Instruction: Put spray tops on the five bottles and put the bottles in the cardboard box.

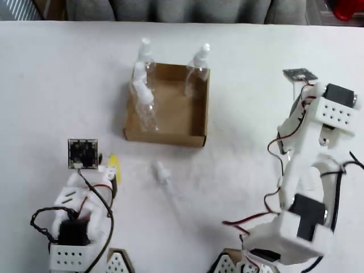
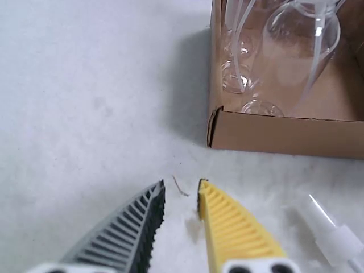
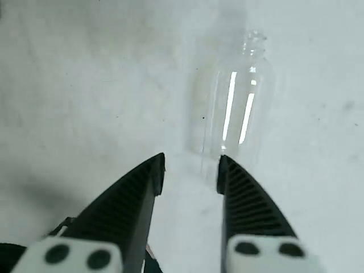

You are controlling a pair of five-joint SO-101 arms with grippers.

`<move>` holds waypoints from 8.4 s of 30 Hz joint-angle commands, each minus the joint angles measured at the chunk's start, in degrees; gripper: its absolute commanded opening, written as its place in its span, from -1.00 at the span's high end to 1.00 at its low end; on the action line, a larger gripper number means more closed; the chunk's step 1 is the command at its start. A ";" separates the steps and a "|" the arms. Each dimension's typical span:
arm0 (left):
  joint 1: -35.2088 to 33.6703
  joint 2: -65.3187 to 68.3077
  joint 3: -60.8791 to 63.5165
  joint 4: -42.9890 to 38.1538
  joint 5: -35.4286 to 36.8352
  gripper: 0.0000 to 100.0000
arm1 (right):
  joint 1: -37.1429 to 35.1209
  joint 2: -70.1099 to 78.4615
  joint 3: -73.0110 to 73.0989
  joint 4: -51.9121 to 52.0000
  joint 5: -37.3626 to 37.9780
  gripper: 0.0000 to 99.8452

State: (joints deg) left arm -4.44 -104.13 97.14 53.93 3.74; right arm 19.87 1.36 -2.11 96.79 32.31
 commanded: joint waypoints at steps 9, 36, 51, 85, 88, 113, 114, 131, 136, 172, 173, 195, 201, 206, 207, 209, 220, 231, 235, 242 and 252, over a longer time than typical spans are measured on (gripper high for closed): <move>-0.13 -0.40 -0.09 0.09 0.18 0.78 | -5.49 -27.30 26.46 -15.60 -4.66 0.83; -0.40 -0.40 -0.09 -0.79 0.18 0.78 | 3.91 -6.73 23.38 -33.19 -1.05 0.50; -0.40 -0.40 -0.09 -0.79 0.18 0.78 | 3.65 5.85 18.02 -33.89 2.55 0.54; -0.04 -0.40 -0.09 1.23 0.18 0.78 | -4.70 -14.64 27.25 -12.79 -13.71 0.97; -0.04 -0.40 -0.53 1.32 0.70 0.79 | -6.73 -20.00 34.81 -17.19 -18.02 0.97; 17.89 30.20 -28.92 12.13 1.14 0.78 | -13.05 -34.24 53.01 -35.47 -21.89 0.97; 19.74 34.33 -31.03 12.57 2.81 0.78 | -13.05 -34.24 53.01 -35.47 -21.89 0.97; 33.89 71.87 -38.07 -10.73 28.04 0.78 | -12.62 -34.68 54.24 -35.47 -19.87 0.97; 32.75 71.87 -38.07 -10.02 28.04 0.78 | -12.70 -34.59 54.24 -35.47 -19.69 0.97; 27.47 89.36 -41.49 -16.44 33.67 0.52 | -12.97 -34.24 54.24 -35.47 -18.11 0.97; 27.47 90.07 -41.49 -17.23 34.73 0.52 | -12.97 -34.24 54.33 -35.47 -18.11 0.97; 27.82 87.43 -43.08 -14.33 32.26 0.96 | -12.97 -34.77 53.19 -34.42 -18.37 0.97; 22.99 73.10 -39.56 -10.29 31.56 0.96 | -15.16 -34.77 43.16 -26.95 -18.55 0.97; 15.08 63.87 -35.78 -10.29 31.56 0.96 | -19.47 -34.77 32.26 -21.23 -18.64 0.97; 13.32 62.55 -35.43 -10.29 31.56 0.96 | -20.18 -34.86 30.42 -20.53 -18.55 0.97; 10.24 60.26 -35.25 -10.29 31.56 0.96 | -21.67 -34.86 26.73 -19.12 -18.29 0.97; 4.09 58.51 -35.25 -10.20 26.29 0.96 | -35.38 -55.96 28.31 -15.78 -18.29 0.97; 1.98 58.24 -35.52 -10.20 25.93 0.96 | -40.04 -74.77 54.59 -49.45 -18.64 0.97; 1.27 58.24 -35.60 -10.20 25.93 0.96 | -40.04 -77.05 56.53 -54.11 -18.64 0.97; -5.85 58.15 -38.15 -13.80 25.93 0.96 | -48.75 -79.08 60.48 -67.56 -18.73 0.97; -10.59 58.15 -51.87 -6.42 18.29 0.96 | -62.55 -88.92 75.87 -84.97 -30.33 0.97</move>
State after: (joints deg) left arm -14.11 -43.74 55.30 43.30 24.84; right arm -39.47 -82.51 69.63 18.37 5.67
